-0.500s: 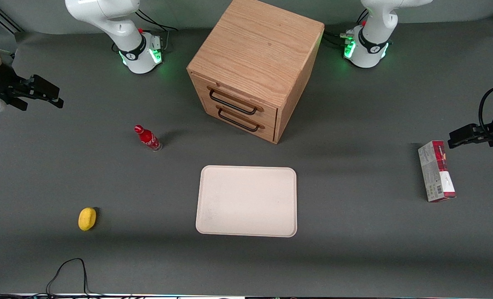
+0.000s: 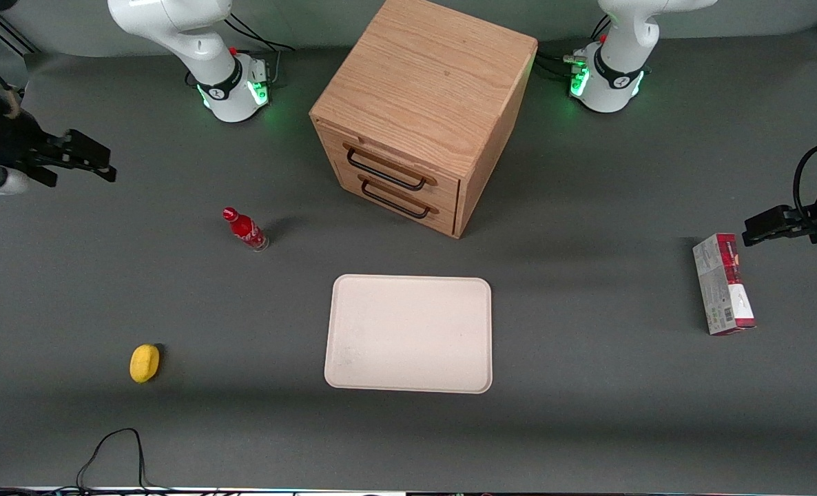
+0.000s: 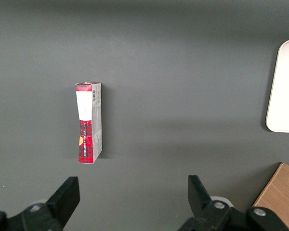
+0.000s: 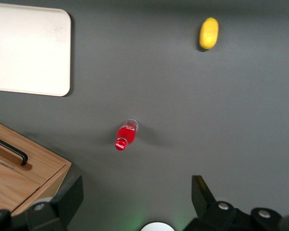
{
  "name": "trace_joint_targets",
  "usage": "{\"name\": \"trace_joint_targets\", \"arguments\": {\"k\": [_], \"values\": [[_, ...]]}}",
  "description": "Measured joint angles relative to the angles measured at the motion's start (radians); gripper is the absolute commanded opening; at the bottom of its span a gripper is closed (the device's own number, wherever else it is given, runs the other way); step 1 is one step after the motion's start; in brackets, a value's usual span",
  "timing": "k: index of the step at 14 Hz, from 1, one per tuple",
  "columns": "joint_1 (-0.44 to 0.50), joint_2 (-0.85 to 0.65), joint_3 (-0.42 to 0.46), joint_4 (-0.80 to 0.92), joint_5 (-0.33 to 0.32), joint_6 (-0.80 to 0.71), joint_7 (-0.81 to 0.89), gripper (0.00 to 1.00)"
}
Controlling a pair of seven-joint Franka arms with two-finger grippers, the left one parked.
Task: Open upper drawer
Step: 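Move the right gripper to the upper drawer's black handle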
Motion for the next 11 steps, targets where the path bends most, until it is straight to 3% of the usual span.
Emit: {"name": "trace_joint_targets", "arguments": {"k": [6, 11], "values": [[0.014, 0.229, 0.334, 0.134, 0.001, 0.012, -0.005, 1.0], [0.018, 0.328, 0.602, 0.162, 0.002, 0.036, -0.021, 1.0]]}}
